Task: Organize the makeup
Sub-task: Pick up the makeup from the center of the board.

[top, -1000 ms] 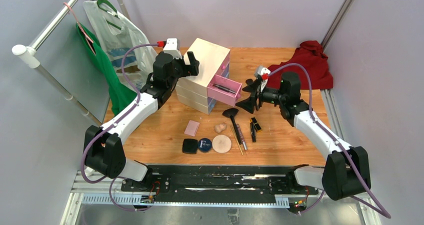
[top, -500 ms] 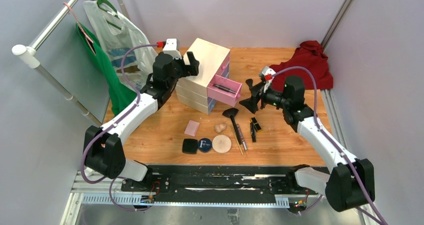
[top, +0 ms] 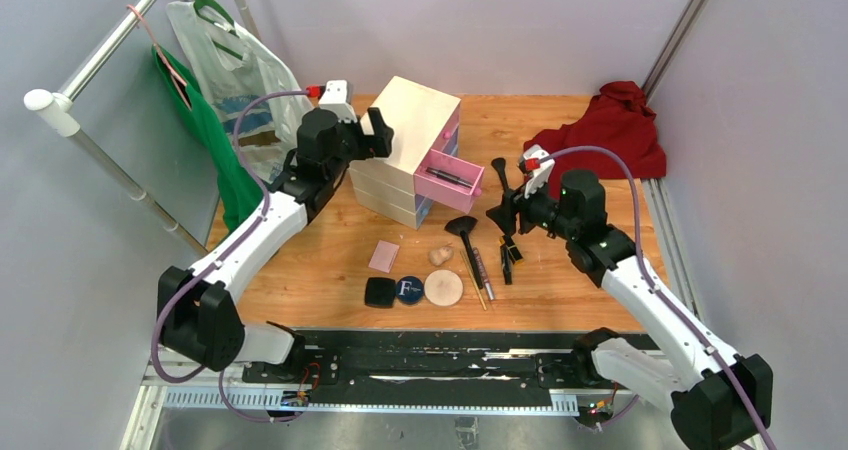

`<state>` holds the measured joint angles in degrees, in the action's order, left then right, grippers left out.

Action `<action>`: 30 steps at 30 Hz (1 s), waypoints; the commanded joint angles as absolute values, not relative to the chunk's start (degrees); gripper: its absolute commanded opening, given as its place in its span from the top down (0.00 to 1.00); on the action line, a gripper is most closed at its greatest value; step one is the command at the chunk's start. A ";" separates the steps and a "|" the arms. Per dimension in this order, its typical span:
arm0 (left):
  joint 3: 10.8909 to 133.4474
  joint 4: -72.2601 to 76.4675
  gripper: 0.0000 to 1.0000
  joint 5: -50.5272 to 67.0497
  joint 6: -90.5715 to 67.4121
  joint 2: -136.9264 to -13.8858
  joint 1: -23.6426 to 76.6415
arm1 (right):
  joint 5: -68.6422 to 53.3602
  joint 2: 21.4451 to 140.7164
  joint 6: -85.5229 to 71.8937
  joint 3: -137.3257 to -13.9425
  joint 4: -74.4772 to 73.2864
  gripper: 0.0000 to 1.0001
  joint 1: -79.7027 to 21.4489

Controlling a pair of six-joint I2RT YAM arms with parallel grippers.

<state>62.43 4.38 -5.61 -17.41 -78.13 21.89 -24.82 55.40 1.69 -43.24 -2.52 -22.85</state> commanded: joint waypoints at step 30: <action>48.49 -7.95 0.02 -6.23 -22.70 -51.20 26.54 | 1.32 62.02 -11.07 -33.38 -14.56 0.62 -35.60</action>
<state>49.58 -7.68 -4.54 -21.71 -52.53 25.28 -1.15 60.05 -9.56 -33.21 -12.78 -34.79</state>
